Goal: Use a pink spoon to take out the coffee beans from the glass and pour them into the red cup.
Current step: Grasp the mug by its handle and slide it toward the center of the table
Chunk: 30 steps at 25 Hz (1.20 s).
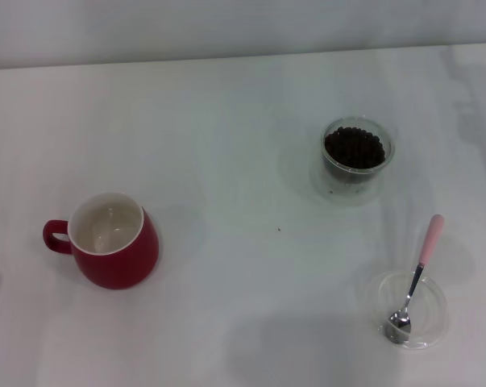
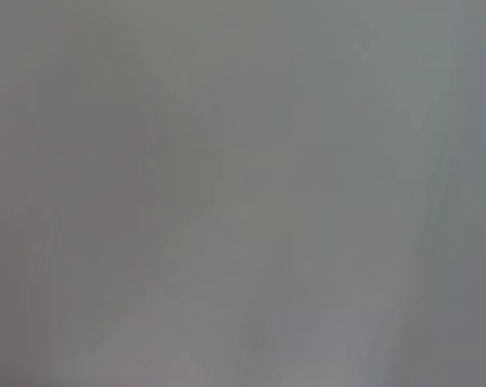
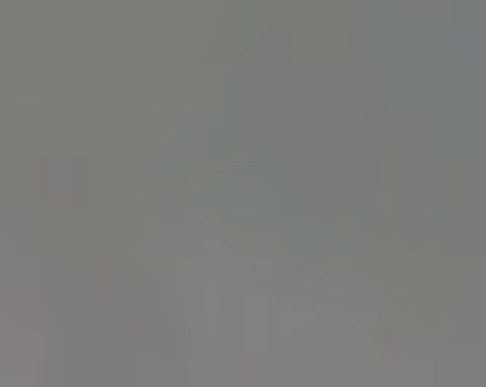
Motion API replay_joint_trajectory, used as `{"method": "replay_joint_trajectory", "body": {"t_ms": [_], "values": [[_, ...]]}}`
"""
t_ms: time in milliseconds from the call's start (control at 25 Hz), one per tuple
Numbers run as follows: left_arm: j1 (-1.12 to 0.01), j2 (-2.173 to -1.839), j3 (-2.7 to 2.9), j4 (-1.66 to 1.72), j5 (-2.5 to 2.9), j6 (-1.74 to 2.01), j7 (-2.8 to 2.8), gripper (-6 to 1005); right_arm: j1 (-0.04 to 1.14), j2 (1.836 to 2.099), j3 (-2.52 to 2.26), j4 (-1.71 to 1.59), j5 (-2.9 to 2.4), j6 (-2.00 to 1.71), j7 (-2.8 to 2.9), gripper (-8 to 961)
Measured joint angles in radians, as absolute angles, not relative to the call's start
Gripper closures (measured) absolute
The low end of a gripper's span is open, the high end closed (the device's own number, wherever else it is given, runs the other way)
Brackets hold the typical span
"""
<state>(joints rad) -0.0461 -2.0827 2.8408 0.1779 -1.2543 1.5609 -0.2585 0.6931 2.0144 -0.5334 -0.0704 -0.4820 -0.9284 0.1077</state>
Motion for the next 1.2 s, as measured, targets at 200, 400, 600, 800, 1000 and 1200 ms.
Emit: {"method": "replay_joint_trajectory", "body": {"t_ms": [200, 400, 600, 800, 1000, 1200], "values": [[-0.019, -2.080, 2.842, 0.122, -1.085, 1.573, -0.258, 124, 0.708, 2.014, -0.533, -0.078, -0.482, -0.928, 0.112, 83], [-0.029, -2.077, 2.842, 0.047, -0.989, 1.608, -0.258, 124, 0.717, 2.015, -0.538, -0.078, -0.482, -0.928, 0.112, 83], [-0.075, -2.076, 2.843, 0.003, -0.980, 1.591, -0.260, 124, 0.718, 2.018, -0.540, -0.074, -0.482, -0.928, 0.112, 83], [-0.136, -2.077, 2.842, -0.012, -0.950, 1.546, -0.262, 123, 0.710, 2.021, -0.537, -0.068, -0.482, -0.930, 0.112, 83], [-0.178, -2.077, 2.842, -0.019, -0.918, 1.498, -0.268, 123, 0.703, 2.022, -0.535, -0.065, -0.482, -0.931, 0.119, 84], [-0.200, -2.077, 2.843, -0.028, -0.904, 1.453, -0.269, 123, 0.701, 2.022, -0.535, -0.056, -0.482, -0.937, 0.120, 84]]}}
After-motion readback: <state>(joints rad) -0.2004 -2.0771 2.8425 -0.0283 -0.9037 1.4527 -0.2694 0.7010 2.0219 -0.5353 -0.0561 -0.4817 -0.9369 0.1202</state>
